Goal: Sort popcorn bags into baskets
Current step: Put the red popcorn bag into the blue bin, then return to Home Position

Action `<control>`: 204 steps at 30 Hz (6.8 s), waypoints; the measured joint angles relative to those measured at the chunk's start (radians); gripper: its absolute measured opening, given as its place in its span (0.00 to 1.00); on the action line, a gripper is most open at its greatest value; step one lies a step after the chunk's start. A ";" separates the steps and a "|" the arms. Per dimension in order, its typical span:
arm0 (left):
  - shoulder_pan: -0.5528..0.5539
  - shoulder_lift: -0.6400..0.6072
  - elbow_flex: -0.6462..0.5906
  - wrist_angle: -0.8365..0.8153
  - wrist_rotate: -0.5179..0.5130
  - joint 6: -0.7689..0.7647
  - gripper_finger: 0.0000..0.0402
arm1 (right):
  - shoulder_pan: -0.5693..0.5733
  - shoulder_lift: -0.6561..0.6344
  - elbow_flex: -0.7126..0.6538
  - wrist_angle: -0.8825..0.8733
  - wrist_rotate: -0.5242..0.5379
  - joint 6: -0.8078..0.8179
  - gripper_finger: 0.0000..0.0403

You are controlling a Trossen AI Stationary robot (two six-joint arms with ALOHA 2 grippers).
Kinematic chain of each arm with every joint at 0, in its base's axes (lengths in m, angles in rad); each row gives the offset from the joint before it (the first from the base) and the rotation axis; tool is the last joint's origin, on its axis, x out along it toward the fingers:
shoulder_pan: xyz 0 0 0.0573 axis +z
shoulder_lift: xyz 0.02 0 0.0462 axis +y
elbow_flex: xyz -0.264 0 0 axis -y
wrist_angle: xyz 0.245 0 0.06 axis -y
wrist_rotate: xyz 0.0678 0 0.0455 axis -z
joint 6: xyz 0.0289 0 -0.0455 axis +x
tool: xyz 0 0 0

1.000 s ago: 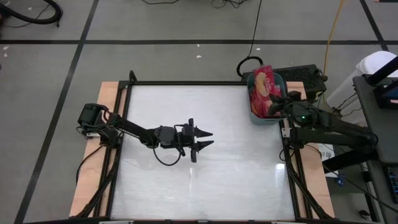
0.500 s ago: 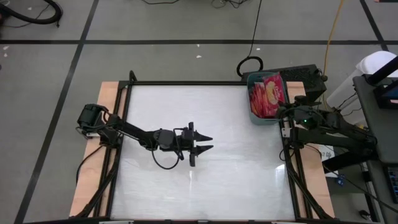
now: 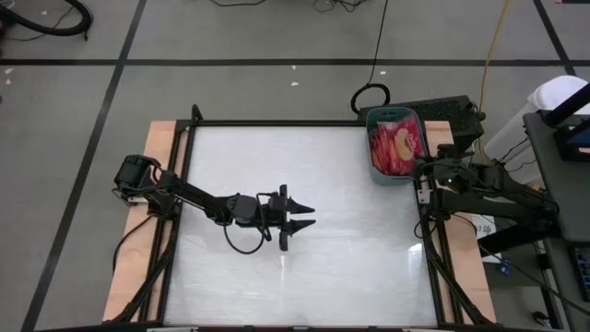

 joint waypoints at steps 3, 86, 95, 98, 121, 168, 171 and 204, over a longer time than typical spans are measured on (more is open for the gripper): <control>0.000 0.000 0.000 0.000 0.000 0.000 0.40 | 0.000 0.000 0.000 -0.015 0.000 0.016 0.15; -0.085 -0.470 -0.563 -0.092 -0.303 0.194 0.01 | 0.182 0.173 -0.567 1.369 -0.711 -0.982 0.00; -0.113 -0.469 -0.702 0.111 -0.297 0.176 0.01 | 0.194 0.172 -0.573 1.339 -0.744 -1.022 0.00; -0.116 -0.470 -0.753 0.204 -0.298 0.192 0.01 | 0.203 0.159 -0.574 1.338 -0.760 -1.031 0.00; -0.110 -0.733 -0.800 0.063 -0.277 0.322 0.02 | 0.208 -0.228 -0.577 1.085 -0.757 -1.060 0.00; -0.109 -1.227 -0.800 -0.352 -0.215 0.374 0.02 | 0.376 -0.206 -0.604 1.142 -0.654 -1.059 0.00; -0.109 -1.305 -0.800 -0.437 -0.214 0.378 0.01 | 0.376 -0.206 -0.604 1.142 -0.653 -1.059 0.00; 0.123 -1.701 -0.799 -0.901 0.100 0.336 0.03 | 0.376 -0.206 -0.603 1.143 -0.654 -1.059 0.00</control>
